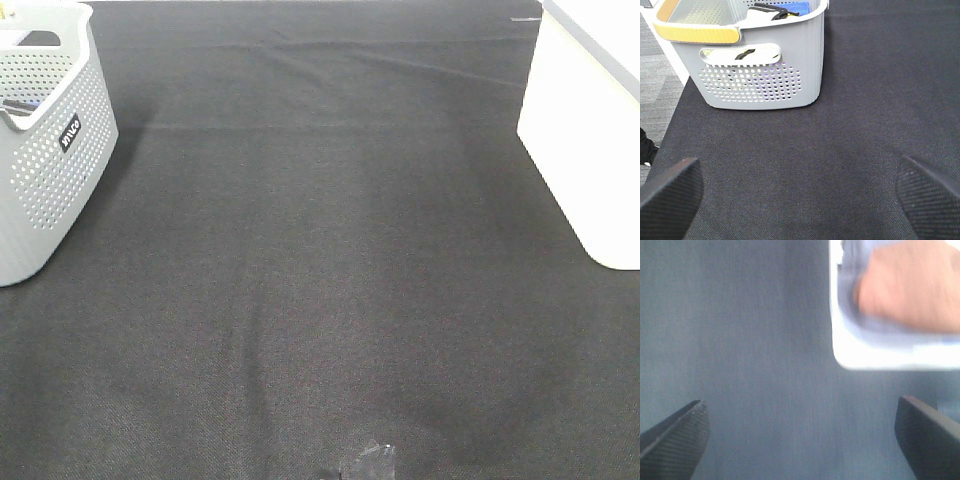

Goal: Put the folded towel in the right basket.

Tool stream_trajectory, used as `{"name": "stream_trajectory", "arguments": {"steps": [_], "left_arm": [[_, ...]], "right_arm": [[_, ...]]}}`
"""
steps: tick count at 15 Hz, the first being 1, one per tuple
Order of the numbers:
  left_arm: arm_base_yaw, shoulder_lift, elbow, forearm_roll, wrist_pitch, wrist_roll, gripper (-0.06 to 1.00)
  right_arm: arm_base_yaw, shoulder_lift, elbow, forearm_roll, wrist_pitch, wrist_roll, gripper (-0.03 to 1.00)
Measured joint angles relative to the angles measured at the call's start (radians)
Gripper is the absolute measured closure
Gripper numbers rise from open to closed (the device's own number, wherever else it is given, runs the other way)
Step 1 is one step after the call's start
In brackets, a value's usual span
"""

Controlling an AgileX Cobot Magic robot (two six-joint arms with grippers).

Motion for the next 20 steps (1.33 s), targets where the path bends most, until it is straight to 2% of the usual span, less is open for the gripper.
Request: {"name": "stream_trajectory", "arguments": {"steps": [2, 3, 8, 12, 16, 20], "left_arm": [[0.0, 0.0, 0.0, 0.0, 0.0, 0.0, -0.03], [0.0, 0.0, 0.0, 0.0, 0.0, 0.0, -0.03], [0.0, 0.0, 0.0, -0.003, 0.0, 0.0, -0.03], [0.0, 0.0, 0.0, -0.004, 0.0, 0.0, -0.03], [0.0, 0.0, 0.0, -0.005, 0.0, 0.0, -0.03], [0.0, 0.0, 0.0, -0.006, 0.0, 0.0, -0.03]], "right_arm": [[0.0, -0.183, 0.153, -0.008, -0.006, -0.012, 0.0], [0.0, -0.183, 0.153, -0.008, -0.006, -0.012, 0.0], [0.0, -0.672, 0.444, 0.005, -0.004, -0.012, 0.0], [0.0, -0.991, 0.511, 0.072, 0.015, -0.012, 0.0], [0.0, -1.024, 0.553, 0.075, 0.127, -0.012, 0.0], [0.0, -1.024, 0.599, 0.084, 0.098, -0.022, 0.01]]}}
